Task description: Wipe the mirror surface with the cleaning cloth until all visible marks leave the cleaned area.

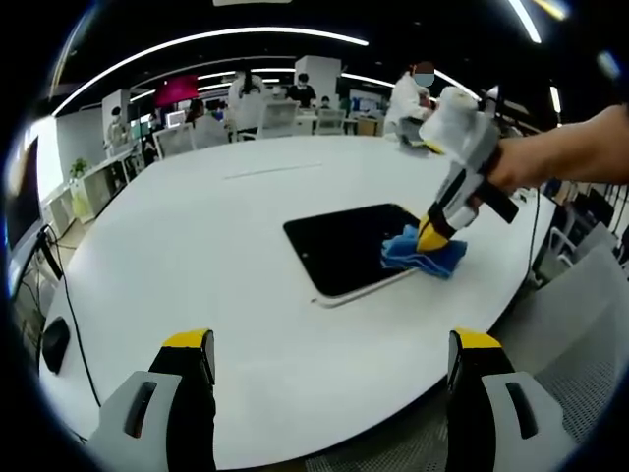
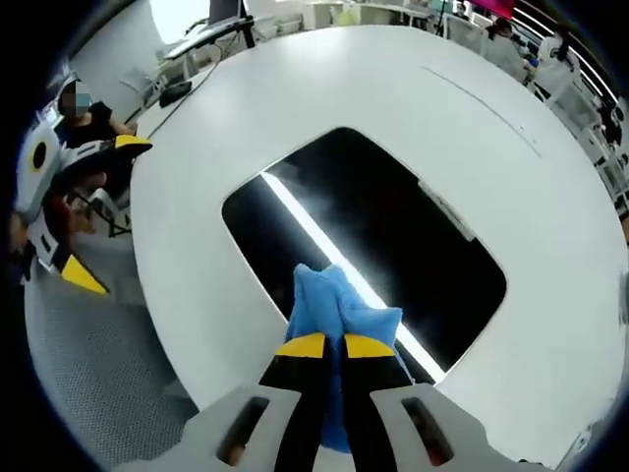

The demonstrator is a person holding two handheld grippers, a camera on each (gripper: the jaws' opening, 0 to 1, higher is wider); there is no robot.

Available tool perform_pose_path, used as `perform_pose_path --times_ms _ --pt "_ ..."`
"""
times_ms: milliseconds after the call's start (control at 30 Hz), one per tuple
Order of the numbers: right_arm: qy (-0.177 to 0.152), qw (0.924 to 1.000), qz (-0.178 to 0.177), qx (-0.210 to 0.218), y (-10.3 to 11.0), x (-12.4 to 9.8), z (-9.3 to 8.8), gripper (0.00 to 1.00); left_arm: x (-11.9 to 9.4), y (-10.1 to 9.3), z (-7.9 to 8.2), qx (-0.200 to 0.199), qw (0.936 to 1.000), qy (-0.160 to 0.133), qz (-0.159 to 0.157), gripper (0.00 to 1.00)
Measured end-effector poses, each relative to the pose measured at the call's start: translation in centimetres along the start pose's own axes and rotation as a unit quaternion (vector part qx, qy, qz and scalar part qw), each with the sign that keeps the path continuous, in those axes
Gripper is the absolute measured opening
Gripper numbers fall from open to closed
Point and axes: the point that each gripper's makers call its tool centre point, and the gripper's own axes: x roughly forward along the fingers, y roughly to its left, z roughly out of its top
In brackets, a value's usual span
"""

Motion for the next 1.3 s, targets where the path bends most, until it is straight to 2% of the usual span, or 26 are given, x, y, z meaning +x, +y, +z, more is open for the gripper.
perform_pose_path --times_ms 800,1300 --pt "-0.001 0.9999 0.015 0.007 0.2 -0.3 -0.5 0.0 -0.1 0.0 -0.2 0.0 1.0 0.003 0.001 0.99" --pt "0.007 0.9994 0.015 0.031 -1.5 -1.2 -2.4 0.0 0.0 -0.1 -0.2 -0.001 1.0 0.004 0.002 0.99"
